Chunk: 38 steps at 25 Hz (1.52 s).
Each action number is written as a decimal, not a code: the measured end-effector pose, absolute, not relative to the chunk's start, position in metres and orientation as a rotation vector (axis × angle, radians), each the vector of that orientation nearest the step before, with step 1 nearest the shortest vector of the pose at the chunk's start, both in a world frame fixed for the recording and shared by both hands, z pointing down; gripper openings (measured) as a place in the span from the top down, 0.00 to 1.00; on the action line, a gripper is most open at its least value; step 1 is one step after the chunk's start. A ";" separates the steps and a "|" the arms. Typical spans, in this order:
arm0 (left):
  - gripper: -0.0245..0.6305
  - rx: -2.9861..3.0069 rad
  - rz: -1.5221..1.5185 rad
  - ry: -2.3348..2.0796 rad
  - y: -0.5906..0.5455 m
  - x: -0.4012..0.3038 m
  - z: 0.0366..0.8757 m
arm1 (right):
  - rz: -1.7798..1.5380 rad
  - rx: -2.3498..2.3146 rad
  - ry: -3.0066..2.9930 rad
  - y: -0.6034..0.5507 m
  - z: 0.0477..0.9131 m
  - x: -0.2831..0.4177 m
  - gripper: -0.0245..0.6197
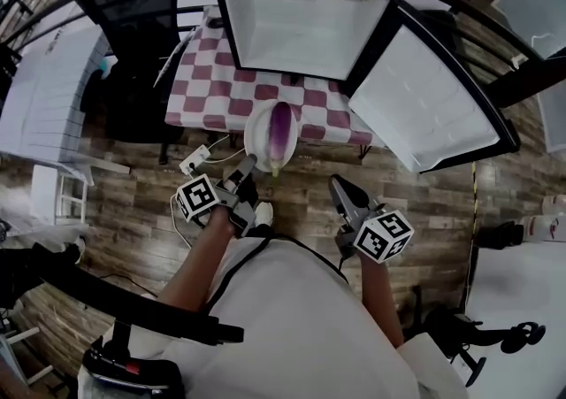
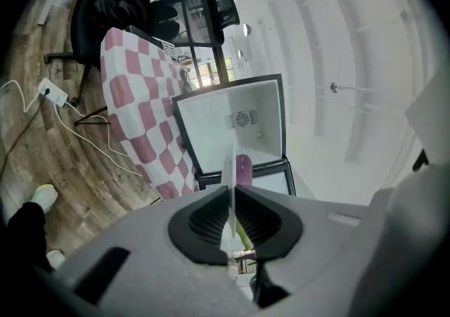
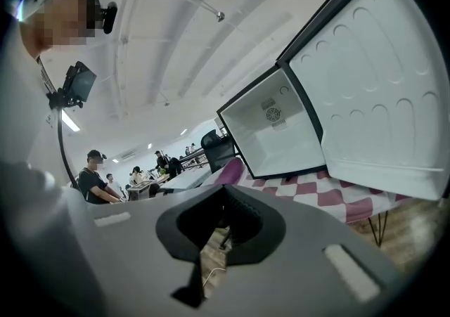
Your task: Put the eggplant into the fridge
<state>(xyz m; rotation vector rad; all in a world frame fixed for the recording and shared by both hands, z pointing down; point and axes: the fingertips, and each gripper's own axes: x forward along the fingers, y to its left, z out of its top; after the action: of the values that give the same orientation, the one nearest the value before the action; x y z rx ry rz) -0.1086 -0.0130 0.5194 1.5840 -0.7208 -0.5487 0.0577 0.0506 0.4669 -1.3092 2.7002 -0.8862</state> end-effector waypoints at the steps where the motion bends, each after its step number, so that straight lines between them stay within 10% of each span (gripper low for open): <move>1: 0.91 1.578 -0.531 -0.739 -0.018 -0.116 0.524 | -0.876 -1.318 2.711 0.045 0.468 0.052 0.95; 38: 0.91 1.579 -0.447 -0.697 -0.095 -0.175 0.550 | -0.936 -1.469 2.629 -0.034 0.484 0.003 0.95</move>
<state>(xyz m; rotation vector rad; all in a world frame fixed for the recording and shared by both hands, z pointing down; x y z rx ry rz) -0.1746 -0.0946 0.5497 1.5793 -0.6970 -0.4469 0.0033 -0.0337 0.4835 -1.4686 2.6286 -0.9364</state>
